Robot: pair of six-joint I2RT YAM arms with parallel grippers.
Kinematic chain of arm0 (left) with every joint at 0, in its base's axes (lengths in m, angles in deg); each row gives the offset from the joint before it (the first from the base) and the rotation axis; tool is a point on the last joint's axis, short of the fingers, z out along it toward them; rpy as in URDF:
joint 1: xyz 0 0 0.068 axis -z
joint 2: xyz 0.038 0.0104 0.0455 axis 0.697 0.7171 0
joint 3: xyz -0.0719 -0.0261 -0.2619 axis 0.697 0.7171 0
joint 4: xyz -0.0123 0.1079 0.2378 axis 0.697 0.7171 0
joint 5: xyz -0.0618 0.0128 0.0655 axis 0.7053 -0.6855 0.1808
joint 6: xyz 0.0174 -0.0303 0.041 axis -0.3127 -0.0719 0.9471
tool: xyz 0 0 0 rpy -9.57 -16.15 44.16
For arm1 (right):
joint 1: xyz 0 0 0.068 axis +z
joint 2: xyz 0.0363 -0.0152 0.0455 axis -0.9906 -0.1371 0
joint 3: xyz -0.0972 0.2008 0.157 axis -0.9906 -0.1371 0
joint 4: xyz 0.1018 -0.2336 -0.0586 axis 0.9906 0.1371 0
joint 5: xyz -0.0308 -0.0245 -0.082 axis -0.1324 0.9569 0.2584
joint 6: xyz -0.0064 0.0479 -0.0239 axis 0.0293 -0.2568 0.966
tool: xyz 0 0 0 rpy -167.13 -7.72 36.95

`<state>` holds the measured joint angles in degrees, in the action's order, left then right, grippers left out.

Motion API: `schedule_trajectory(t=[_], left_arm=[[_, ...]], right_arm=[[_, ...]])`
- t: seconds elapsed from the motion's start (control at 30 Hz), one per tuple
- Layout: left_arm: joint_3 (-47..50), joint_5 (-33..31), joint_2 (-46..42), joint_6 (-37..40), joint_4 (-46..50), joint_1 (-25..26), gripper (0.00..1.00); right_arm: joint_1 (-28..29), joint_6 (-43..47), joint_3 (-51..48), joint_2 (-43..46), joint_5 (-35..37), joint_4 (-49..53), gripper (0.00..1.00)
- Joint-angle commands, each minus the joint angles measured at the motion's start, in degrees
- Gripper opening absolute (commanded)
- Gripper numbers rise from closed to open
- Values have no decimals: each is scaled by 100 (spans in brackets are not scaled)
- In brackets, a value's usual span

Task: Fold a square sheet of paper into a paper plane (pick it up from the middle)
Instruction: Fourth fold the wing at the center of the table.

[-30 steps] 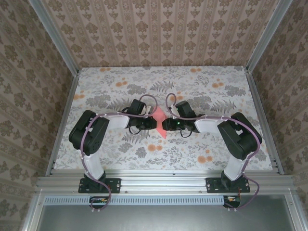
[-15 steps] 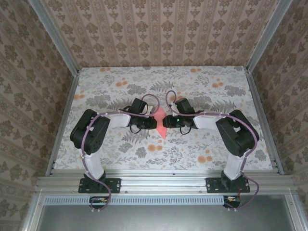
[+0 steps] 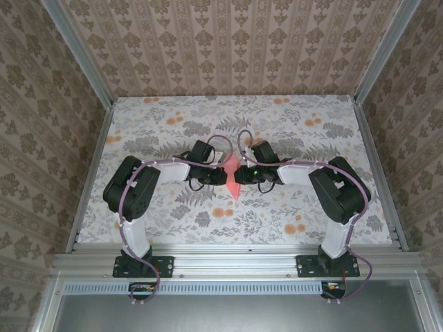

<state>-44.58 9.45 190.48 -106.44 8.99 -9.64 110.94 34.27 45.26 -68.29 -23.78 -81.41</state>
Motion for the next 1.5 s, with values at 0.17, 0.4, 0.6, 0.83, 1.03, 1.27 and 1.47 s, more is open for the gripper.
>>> schedule_trajectory(t=[0.17,0.4,0.6,0.83,1.03,1.27,1.47], left_arm=[[84,-504,615,295,389,105,9],[47,-398,666,274,338,96,9],[58,-364,678,265,320,81,8],[129,-336,682,235,254,63,8],[239,-264,682,150,97,45,7],[412,31,581,-36,-207,-118,7],[563,460,522,-318,-638,-306,4]], right_arm=[[80,128,12,448,217,224,20],[98,38,103,238,-56,162,10],[98,-216,178,15,-371,-113,8],[103,-536,164,-225,-582,-493,7],[104,-765,177,-372,-666,-776,6],[100,-820,90,-454,-710,-849,6],[100,-918,84,-574,-779,-975,6]])
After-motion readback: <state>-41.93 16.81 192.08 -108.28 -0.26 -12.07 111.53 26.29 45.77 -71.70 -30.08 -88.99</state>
